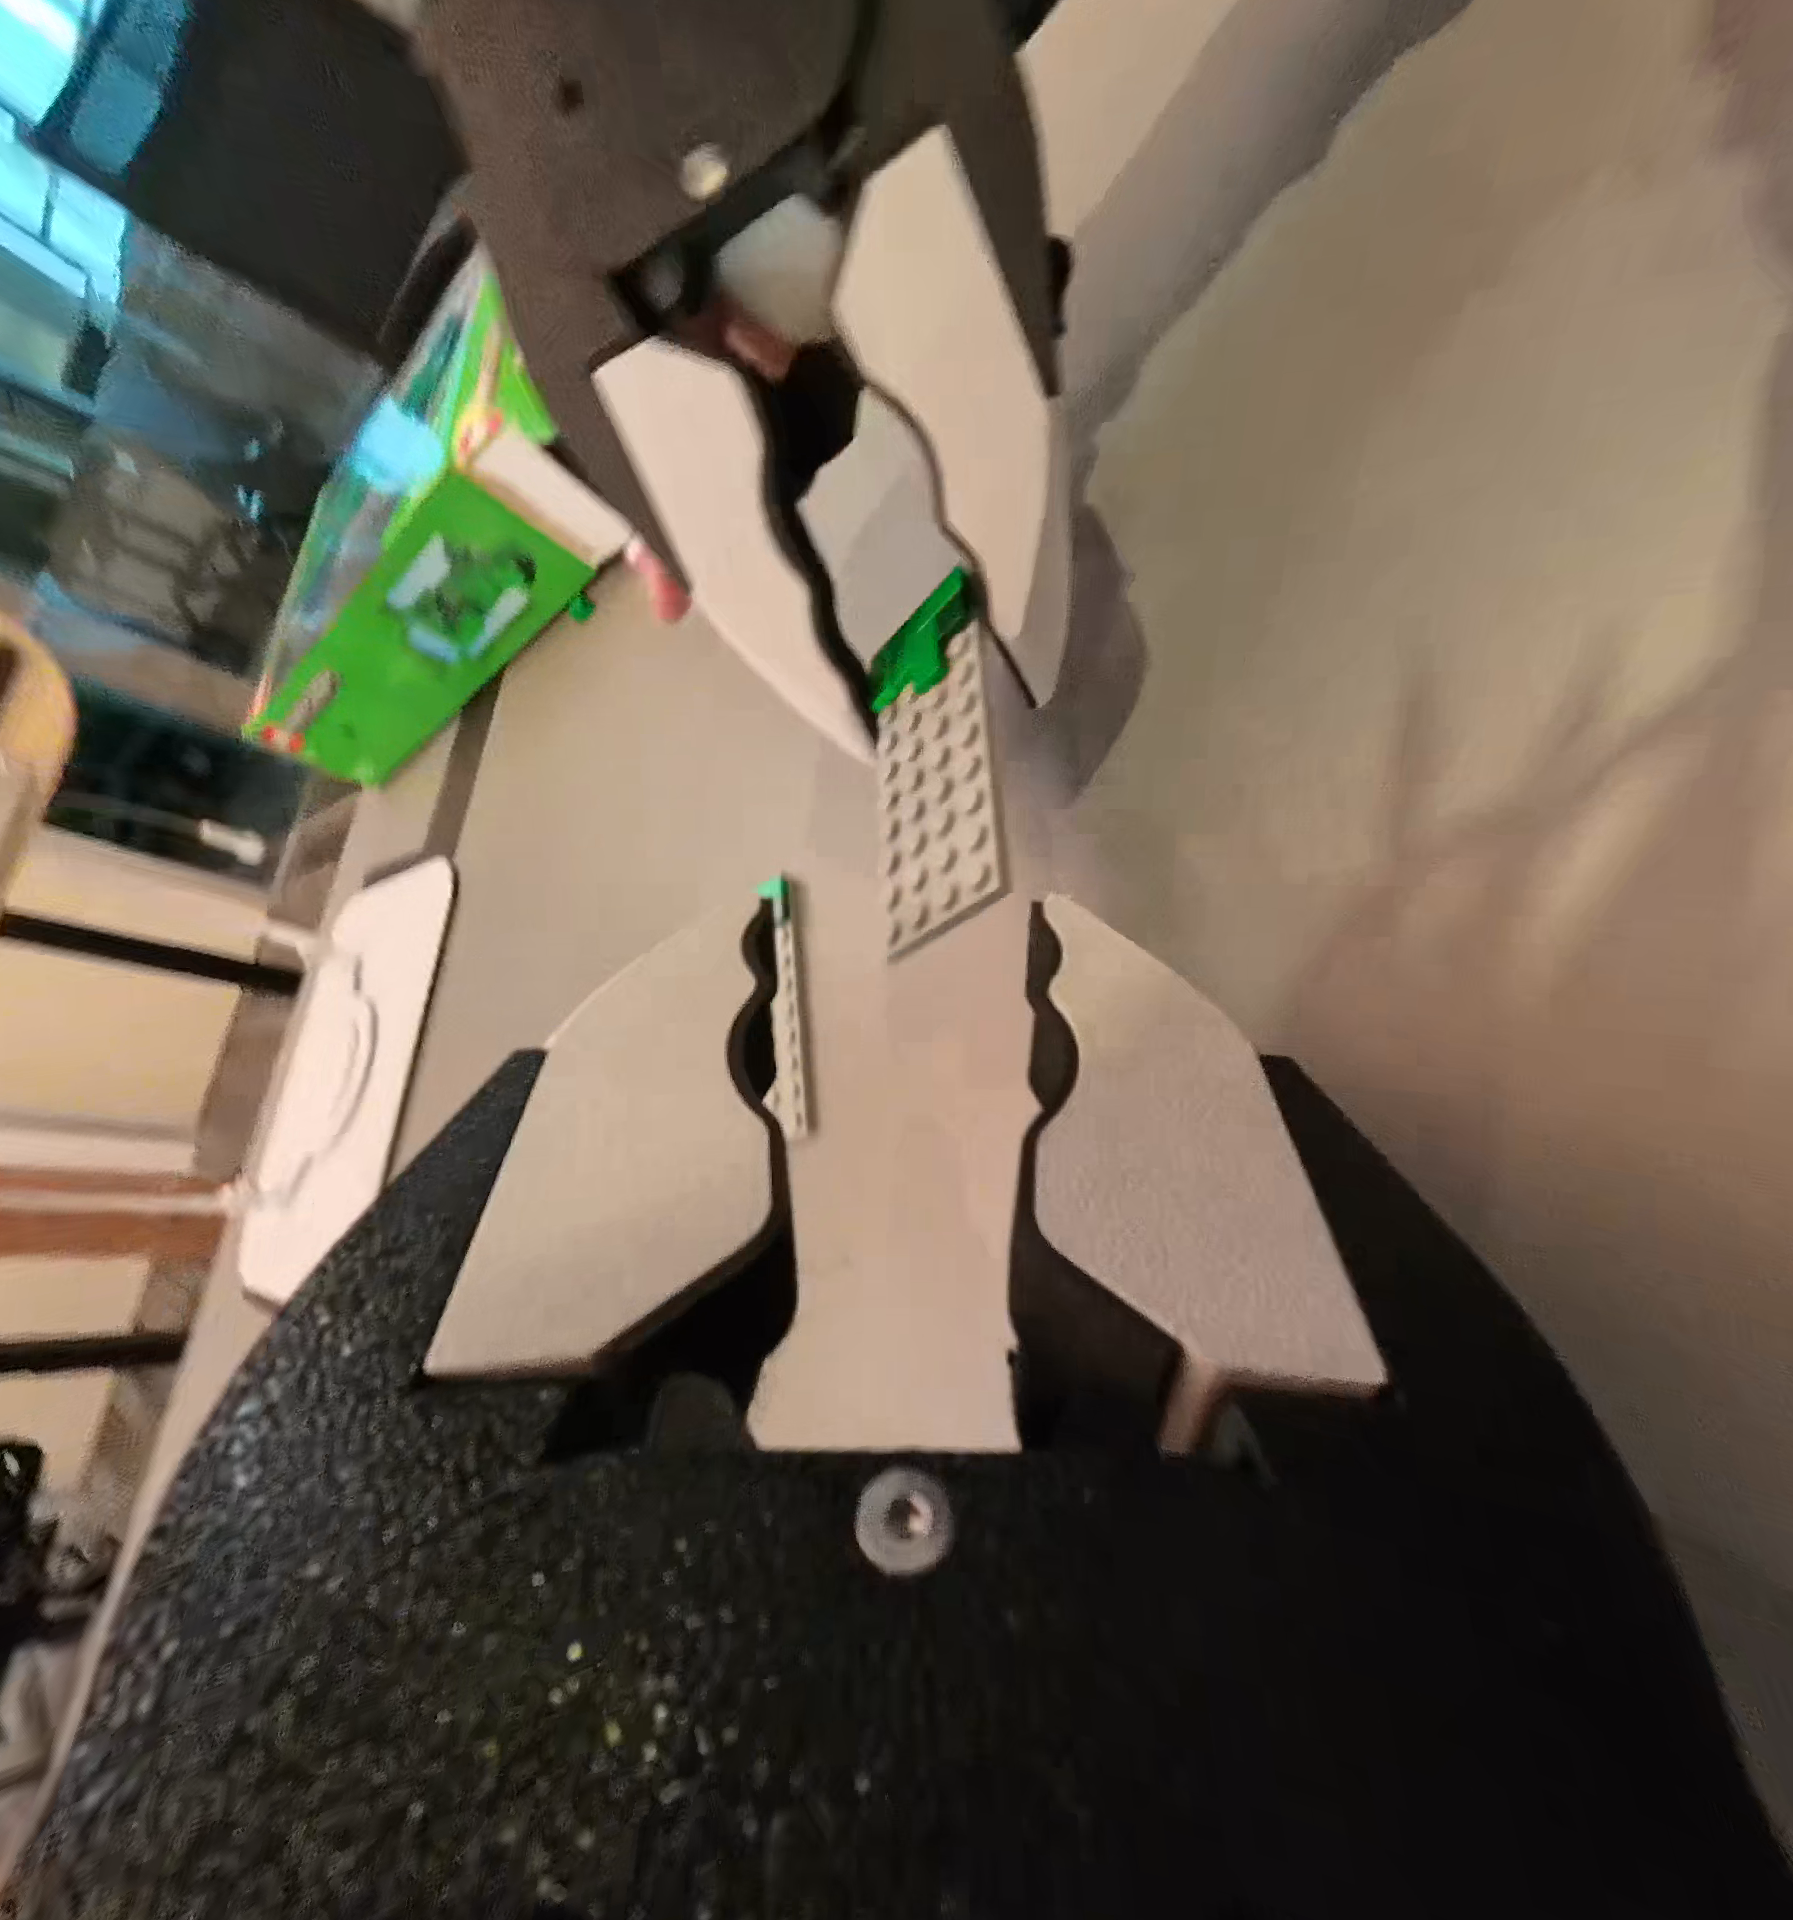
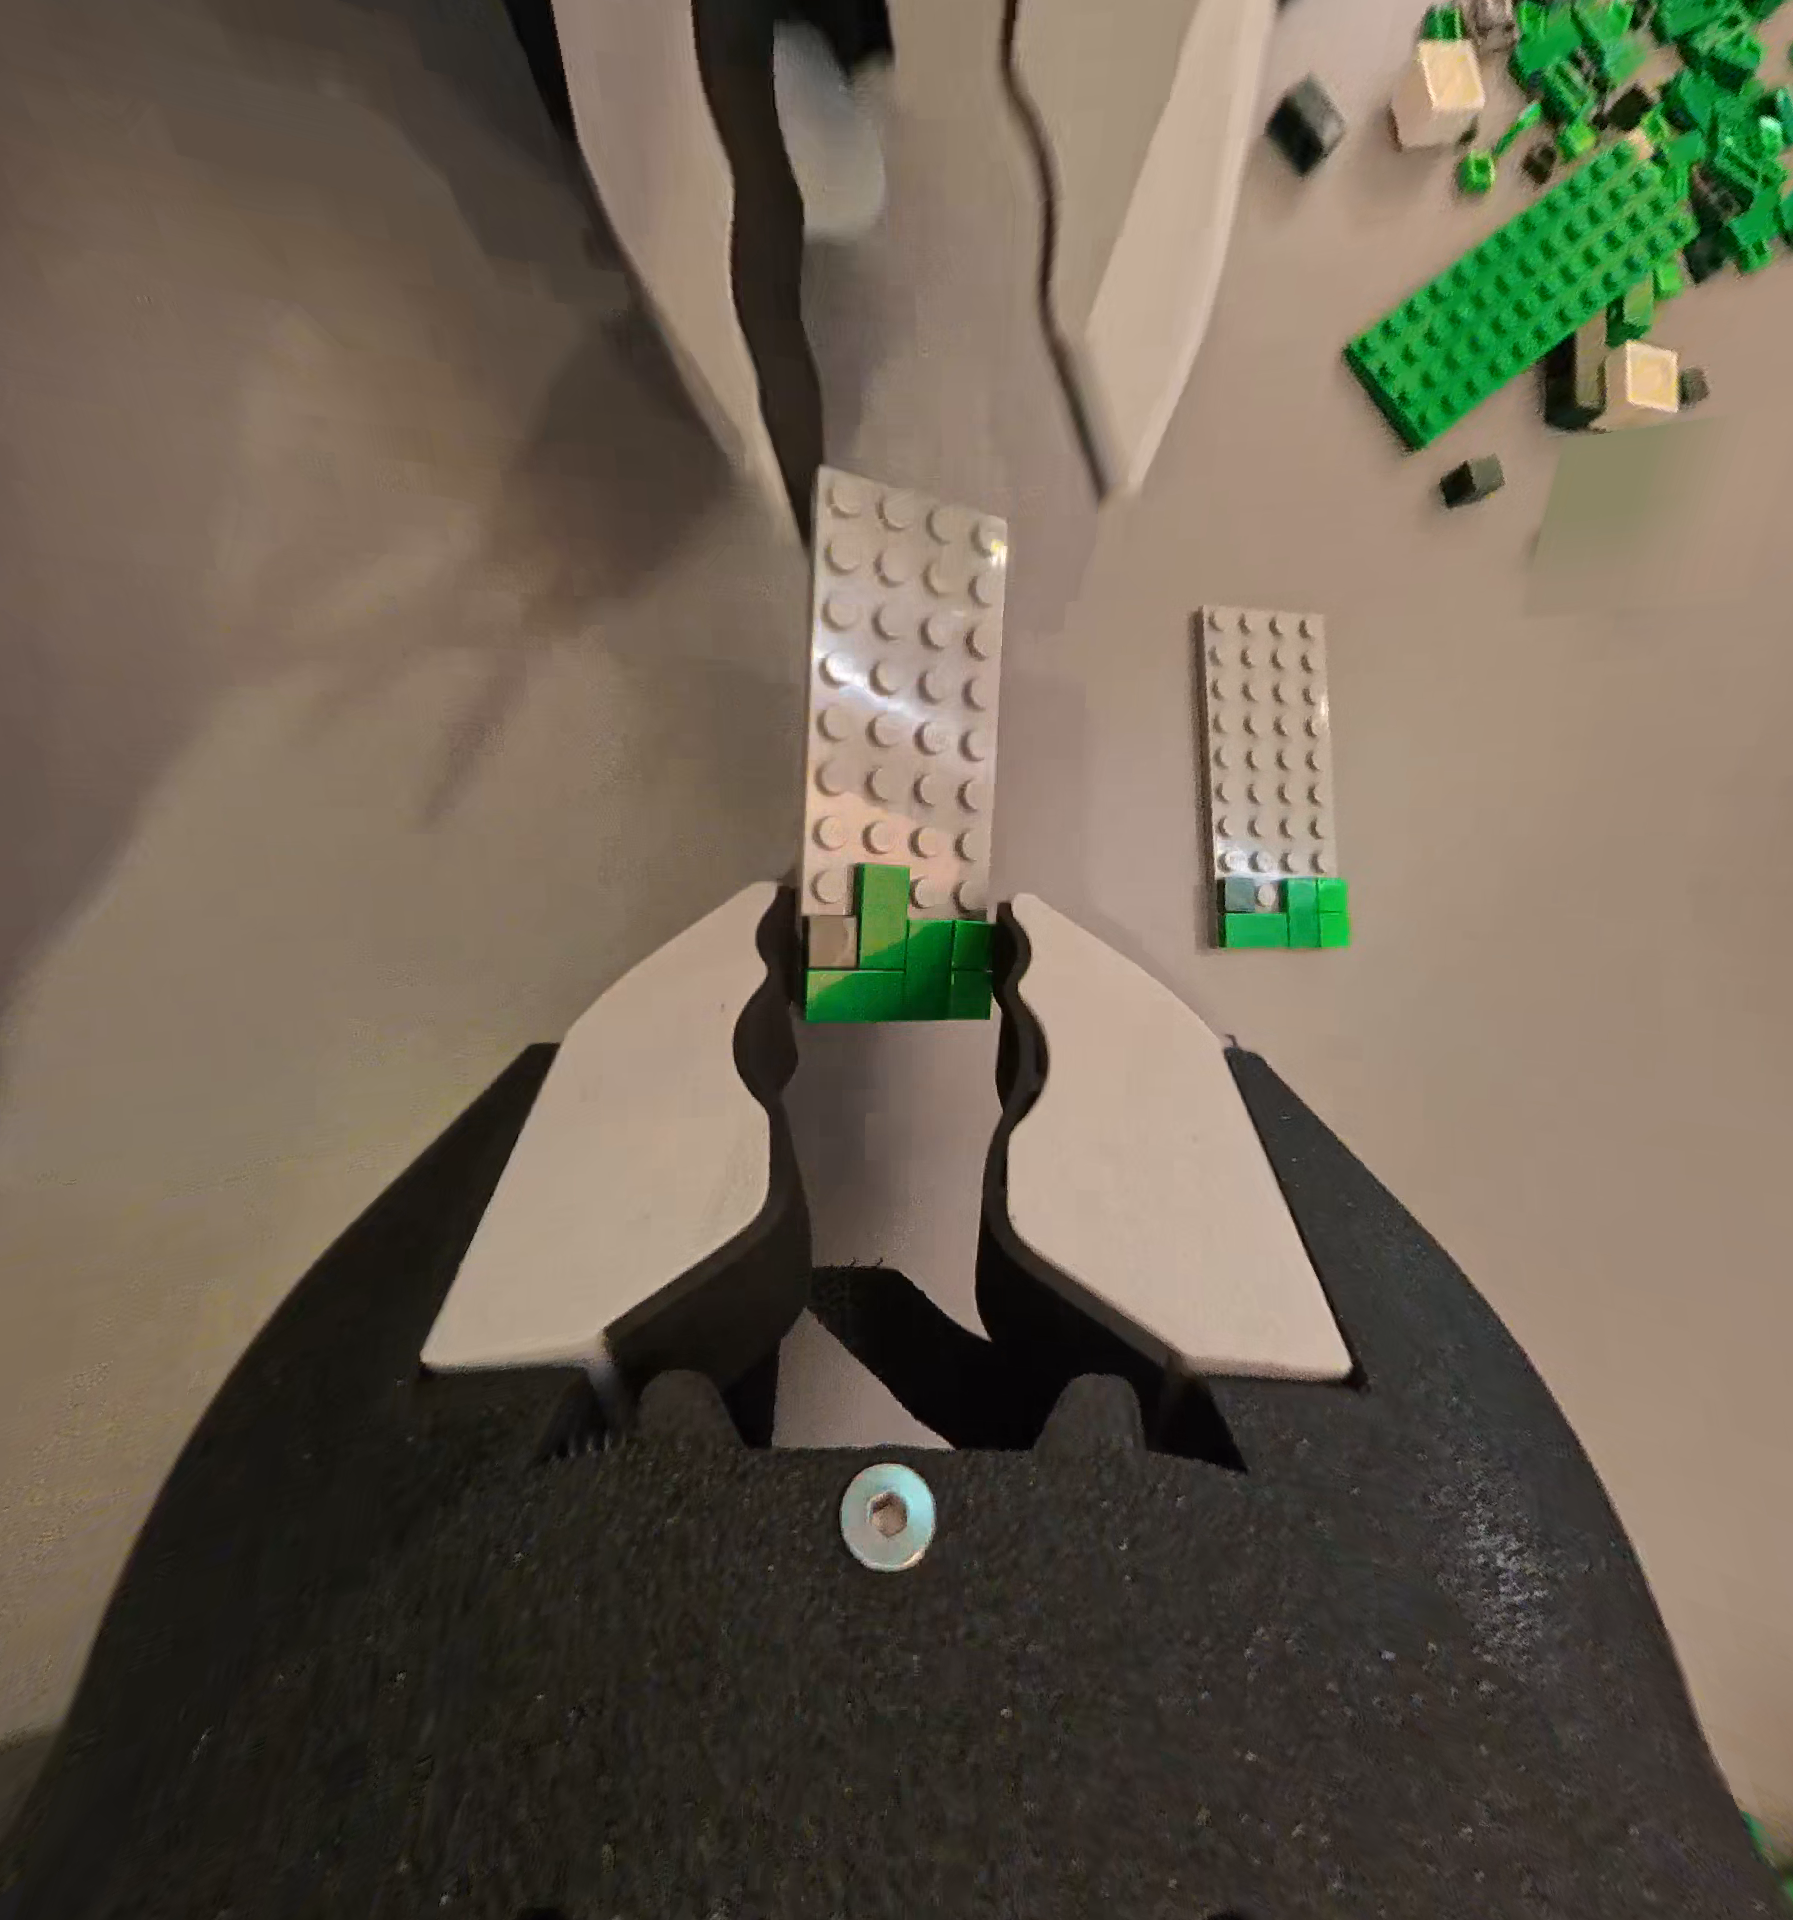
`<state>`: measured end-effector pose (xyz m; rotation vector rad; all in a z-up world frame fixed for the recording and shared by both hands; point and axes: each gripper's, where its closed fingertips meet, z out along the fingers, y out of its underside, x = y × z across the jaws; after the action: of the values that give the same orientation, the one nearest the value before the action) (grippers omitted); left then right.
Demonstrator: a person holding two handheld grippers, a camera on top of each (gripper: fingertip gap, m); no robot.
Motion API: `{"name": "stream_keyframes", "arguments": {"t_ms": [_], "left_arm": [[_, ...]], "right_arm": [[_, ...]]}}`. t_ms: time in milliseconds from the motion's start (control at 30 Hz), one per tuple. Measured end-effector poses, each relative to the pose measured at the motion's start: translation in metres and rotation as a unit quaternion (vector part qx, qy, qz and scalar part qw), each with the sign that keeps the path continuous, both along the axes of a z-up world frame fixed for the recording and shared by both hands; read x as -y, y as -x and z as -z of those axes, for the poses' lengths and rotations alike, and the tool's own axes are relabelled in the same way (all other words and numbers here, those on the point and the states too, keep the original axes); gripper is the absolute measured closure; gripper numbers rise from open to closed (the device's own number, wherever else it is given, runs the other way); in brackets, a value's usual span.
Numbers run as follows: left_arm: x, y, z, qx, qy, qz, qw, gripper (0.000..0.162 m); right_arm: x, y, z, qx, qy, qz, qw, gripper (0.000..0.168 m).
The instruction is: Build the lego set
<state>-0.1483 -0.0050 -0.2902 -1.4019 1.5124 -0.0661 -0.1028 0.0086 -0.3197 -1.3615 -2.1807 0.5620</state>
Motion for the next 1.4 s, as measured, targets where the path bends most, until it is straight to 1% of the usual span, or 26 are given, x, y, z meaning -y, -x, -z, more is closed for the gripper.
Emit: {"name": "stream_keyframes", "arguments": {"t_ms": [133,233,333,400,500,600,700,833,933,1000,1100,1167,1233,1267,1333,1400], "left_arm": [[-0.008,0.033,0.000,0.033,0.038,-0.093,0.994,0.116],[-0.017,0.056,0.002,0.060,0.079,-0.172,0.980,0.111],[-0.019,0.067,0.000,0.103,0.121,-0.212,0.964,0.105],[-0.018,0.072,0.000,0.118,0.135,-0.227,0.957,0.103],[-0.019,0.083,-0.002,0.123,0.128,-0.250,0.952,0.103],[-0.019,0.088,-0.006,0.138,0.128,-0.259,0.947,0.104],[-0.019,0.092,-0.010,0.156,0.131,-0.264,0.943,0.104],[-0.018,0.097,-0.012,0.172,0.132,-0.269,0.939,0.104],[-0.016,0.108,-0.011,0.175,0.133,-0.286,0.933,0.102],[-0.014,0.124,-0.012,0.182,0.132,-0.313,0.923,0.102],[-0.011,0.158,-0.017,0.229,0.147,-0.367,0.890,0.102],[-0.009,0.183,-0.016,0.259,0.164,-0.406,0.861,0.101],[-0.009,0.208,-0.012,0.265,0.177,-0.448,0.835,0.103],[-0.010,0.220,-0.007,0.252,0.184,-0.468,0.827,0.107],[-0.013,0.243,0.003,0.208,0.200,-0.505,0.814,0.110],[-0.019,0.257,0.009,0.173,0.221,-0.512,0.812,0.114]], "right_arm": [[-0.007,0.007,0.010,0.008,-0.039,0.005,0.999,0.134],[-0.015,0.013,0.014,0.017,-0.070,0.007,0.997,0.133],[-0.021,0.016,0.019,0.036,-0.093,0.004,0.995,0.133],[-0.022,0.019,0.018,0.036,-0.096,0.003,0.995,0.134],[-0.023,0.020,0.019,0.047,-0.106,0.002,0.993,0.134],[-0.021,0.020,0.020,0.056,-0.095,-0.001,0.994,0.134],[-0.018,0.020,0.021,0.065,-0.065,0.000,0.996,0.133],[-0.012,0.018,0.022,0.075,-0.013,0.007,0.997,0.114],[-0.008,0.013,0.015,0.069,0.014,0.021,0.997,0.106],[-0.008,0.012,0.000,0.028,0.036,0.043,0.998,0.107],[-0.019,0.016,-0.029,-0.094,0.065,0.102,0.988,0.108],[-0.036,0.022,-0.048,-0.205,0.056,0.156,0.965,0.111],[-0.054,0.024,-0.060,-0.292,0.023,0.209,0.933,0.115],[-0.061,0.025,-0.063,-0.320,0.002,0.225,0.920,0.116],[-0.069,0.028,-0.069,-0.365,-0.028,0.241,0.899,0.120],[-0.075,0.031,-0.076,-0.410,-0.037,0.253,0.875,0.122]]}}
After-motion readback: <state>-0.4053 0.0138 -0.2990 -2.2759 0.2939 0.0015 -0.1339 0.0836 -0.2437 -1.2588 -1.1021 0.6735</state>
